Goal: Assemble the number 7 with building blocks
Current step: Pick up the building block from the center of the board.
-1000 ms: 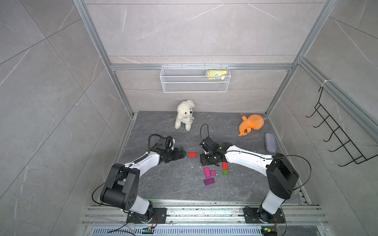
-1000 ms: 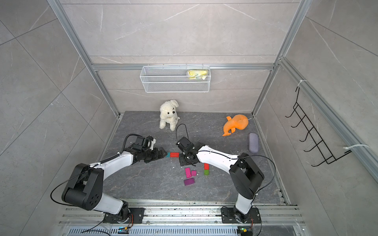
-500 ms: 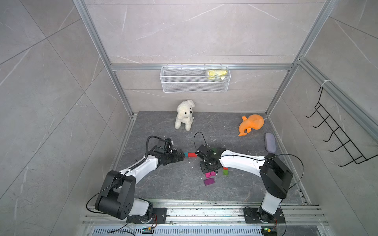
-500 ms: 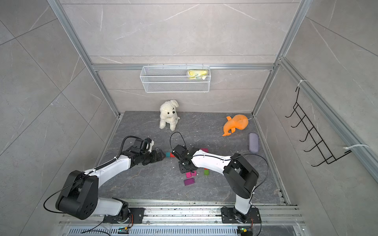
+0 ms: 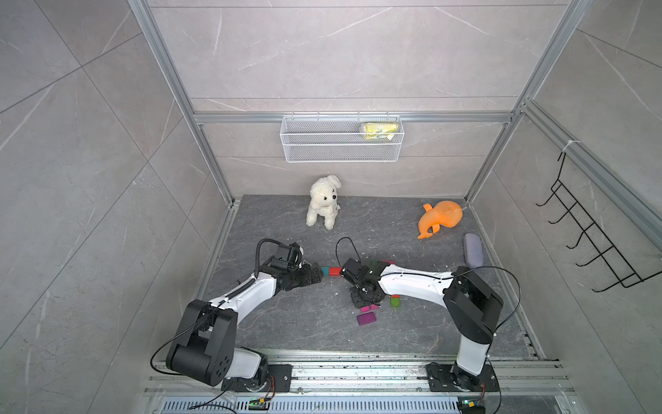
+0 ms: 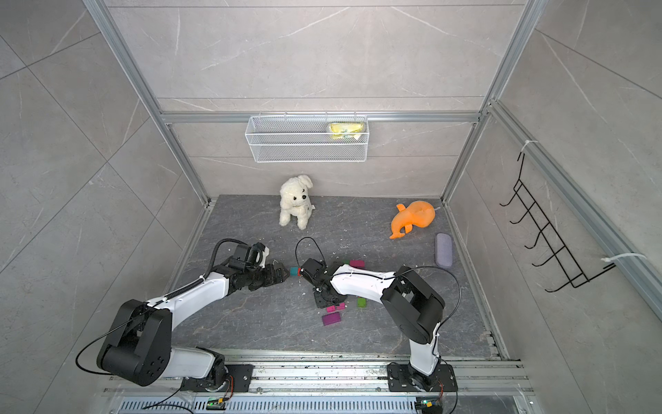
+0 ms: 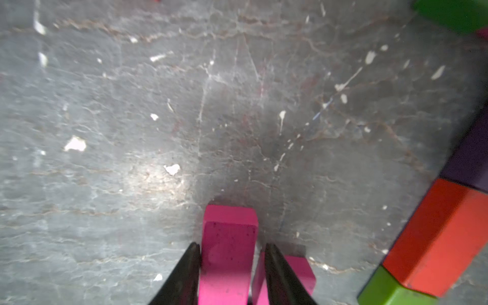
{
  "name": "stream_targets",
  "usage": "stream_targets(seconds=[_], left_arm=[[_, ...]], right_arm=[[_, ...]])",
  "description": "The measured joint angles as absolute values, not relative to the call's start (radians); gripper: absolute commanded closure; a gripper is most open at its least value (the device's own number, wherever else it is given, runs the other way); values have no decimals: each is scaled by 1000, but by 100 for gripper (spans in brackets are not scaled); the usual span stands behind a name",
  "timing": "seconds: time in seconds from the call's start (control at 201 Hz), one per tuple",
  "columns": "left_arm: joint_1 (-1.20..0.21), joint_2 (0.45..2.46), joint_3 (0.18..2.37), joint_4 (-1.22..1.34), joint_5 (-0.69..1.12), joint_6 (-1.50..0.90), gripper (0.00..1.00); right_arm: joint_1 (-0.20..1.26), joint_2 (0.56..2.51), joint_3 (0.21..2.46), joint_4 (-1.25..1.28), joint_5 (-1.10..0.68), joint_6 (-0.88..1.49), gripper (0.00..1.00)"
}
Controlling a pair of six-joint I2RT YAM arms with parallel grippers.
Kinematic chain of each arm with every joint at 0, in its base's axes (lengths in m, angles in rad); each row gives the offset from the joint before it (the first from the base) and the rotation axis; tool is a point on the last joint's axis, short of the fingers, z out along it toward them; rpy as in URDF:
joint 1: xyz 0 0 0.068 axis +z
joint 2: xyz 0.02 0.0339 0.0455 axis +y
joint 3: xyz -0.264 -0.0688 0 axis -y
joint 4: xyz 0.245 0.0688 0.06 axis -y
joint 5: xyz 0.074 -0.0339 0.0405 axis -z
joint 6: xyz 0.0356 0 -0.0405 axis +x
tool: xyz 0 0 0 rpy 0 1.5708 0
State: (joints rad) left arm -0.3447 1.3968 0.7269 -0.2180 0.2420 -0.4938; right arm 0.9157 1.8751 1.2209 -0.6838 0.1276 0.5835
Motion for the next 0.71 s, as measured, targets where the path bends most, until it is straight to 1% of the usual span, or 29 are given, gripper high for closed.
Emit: stream_targets(seconds=[0.075, 0.199, 0.299, 0.513, 0.707], left_arm=[[-345, 1393, 727, -222, 237, -494, 0], [-345, 1384, 727, -232, 236, -494, 0], [-345, 1378, 727, -240, 233, -494, 0], [-345, 1371, 726, -248, 218, -493, 0], [-345, 1371, 726, -248, 211, -493, 0]], right_arm=[[918, 1886, 1221, -686, 123, 583, 61], [923, 1892, 1222, -690, 124, 583, 70], [924, 1892, 1226, -693, 123, 589, 73], [924, 1882, 1259, -692, 111, 615, 75], [926, 1887, 1367, -682, 96, 640, 74]])
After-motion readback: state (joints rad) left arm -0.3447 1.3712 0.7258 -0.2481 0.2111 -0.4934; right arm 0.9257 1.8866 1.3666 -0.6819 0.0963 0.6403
